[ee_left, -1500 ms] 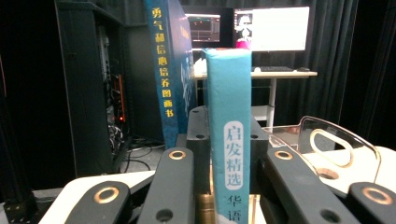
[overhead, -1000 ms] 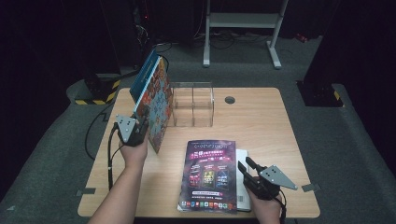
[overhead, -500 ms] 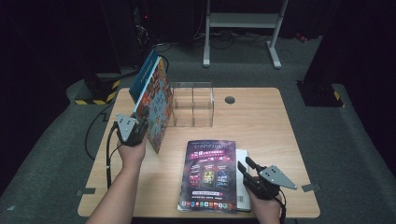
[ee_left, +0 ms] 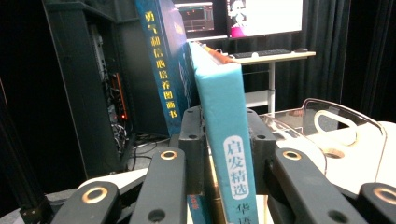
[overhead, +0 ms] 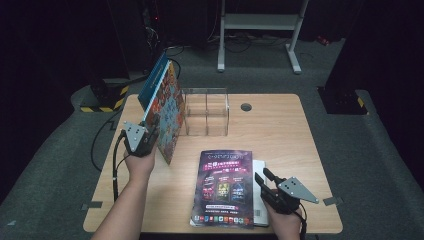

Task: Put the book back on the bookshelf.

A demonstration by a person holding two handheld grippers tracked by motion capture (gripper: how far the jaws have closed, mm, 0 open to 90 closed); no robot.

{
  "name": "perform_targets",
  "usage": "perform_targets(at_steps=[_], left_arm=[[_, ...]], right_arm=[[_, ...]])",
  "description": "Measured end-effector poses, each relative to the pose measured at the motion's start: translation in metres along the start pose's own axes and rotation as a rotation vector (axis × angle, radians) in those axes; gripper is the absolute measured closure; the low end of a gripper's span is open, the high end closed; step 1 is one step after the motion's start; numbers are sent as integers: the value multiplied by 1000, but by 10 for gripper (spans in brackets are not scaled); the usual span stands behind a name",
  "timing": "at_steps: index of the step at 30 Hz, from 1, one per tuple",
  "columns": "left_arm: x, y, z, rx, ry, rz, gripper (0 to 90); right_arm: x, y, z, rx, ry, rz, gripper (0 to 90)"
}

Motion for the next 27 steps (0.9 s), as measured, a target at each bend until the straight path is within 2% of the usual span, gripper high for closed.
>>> perform_targets(at_steps=[16, 27], left_arm=[[-5, -6, 4, 10, 25, 16, 716], [-3, -10, 6, 12, 46, 15, 710]], right_arm=[[0, 0, 1, 4, -2, 0, 614], [0, -1, 2, 6, -5, 0, 614]])
Point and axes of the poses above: each handheld gripper's, and its own axes: y roughly forward along the jaws, z roughly out of its top, x roughly to its right, the point moved 9 cm from there along y, roughly forward along the jaws, and after that the axes turned 9 degrees about x, right-handed, at the moved point
